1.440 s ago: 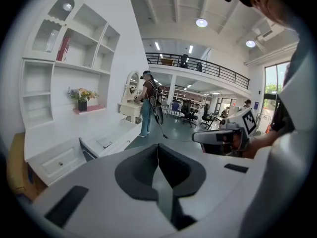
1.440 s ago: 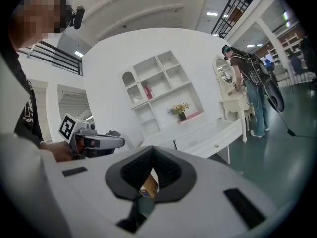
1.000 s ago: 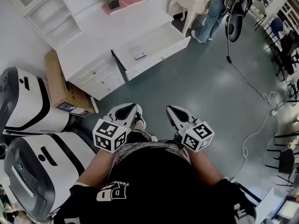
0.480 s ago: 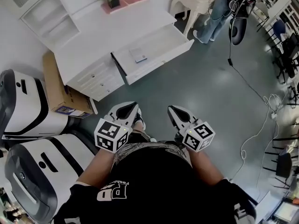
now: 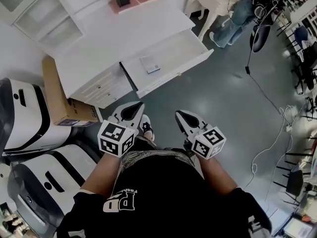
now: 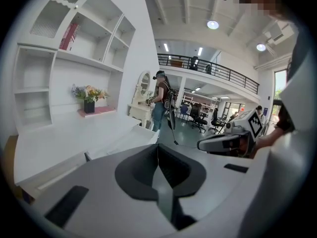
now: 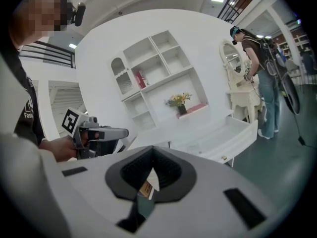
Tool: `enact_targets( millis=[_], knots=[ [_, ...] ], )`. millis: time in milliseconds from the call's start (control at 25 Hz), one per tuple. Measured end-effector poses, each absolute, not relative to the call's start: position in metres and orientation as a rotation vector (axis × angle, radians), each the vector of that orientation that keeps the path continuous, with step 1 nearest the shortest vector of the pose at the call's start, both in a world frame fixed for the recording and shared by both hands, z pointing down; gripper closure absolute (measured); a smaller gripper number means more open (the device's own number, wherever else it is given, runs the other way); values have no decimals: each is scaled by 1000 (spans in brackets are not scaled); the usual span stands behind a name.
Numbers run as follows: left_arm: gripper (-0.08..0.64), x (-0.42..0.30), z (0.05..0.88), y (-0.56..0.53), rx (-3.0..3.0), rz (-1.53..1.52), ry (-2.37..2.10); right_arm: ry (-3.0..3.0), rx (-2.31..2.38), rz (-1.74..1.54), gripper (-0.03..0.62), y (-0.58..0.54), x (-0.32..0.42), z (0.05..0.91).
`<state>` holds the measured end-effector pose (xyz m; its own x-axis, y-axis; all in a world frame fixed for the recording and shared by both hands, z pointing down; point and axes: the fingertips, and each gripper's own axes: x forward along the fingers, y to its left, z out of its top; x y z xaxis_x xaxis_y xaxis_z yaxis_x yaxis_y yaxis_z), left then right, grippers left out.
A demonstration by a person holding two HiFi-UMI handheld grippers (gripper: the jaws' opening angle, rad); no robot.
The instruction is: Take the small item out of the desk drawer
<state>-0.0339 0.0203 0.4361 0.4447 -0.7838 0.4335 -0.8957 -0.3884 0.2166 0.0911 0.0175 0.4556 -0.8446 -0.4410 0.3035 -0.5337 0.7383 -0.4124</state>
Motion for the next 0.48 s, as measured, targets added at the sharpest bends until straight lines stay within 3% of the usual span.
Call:
enact_targets(
  millis=[480],
  knots=[
    [545,-99,437,-73,2290,366,-1400,-2699,712,684,583,-83,19,448]
  ],
)
